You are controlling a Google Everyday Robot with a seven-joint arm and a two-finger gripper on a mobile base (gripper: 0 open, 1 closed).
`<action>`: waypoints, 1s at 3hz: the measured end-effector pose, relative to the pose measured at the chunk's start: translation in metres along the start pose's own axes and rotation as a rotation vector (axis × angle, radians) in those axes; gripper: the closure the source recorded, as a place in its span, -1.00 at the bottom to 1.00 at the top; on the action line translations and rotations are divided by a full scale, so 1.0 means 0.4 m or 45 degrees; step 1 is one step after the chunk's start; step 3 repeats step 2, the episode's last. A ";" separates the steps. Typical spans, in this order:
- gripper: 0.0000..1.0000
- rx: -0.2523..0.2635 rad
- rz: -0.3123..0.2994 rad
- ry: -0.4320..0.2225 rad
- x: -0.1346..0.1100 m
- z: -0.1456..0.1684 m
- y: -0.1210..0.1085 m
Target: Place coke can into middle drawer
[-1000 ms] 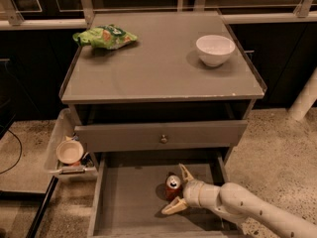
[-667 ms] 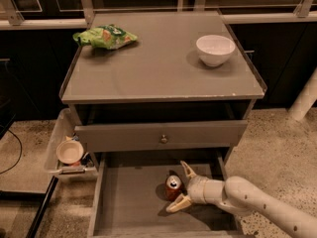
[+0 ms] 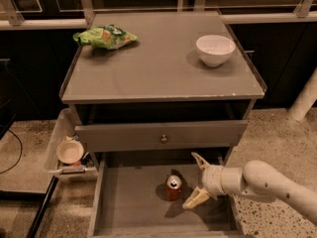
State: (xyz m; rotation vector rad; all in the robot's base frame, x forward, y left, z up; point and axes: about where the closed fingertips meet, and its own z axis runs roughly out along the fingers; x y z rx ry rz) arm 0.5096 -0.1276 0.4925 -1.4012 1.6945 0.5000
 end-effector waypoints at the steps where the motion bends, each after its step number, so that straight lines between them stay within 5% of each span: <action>1: -1.00 0.102 -0.077 0.155 -0.057 -0.118 0.039; 2: -1.00 0.208 -0.176 0.324 -0.103 -0.218 0.072; 3: -1.00 0.208 -0.176 0.324 -0.103 -0.218 0.072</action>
Offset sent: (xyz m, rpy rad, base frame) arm -0.0858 -0.0736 0.1664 -0.5869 -0.3037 -0.2166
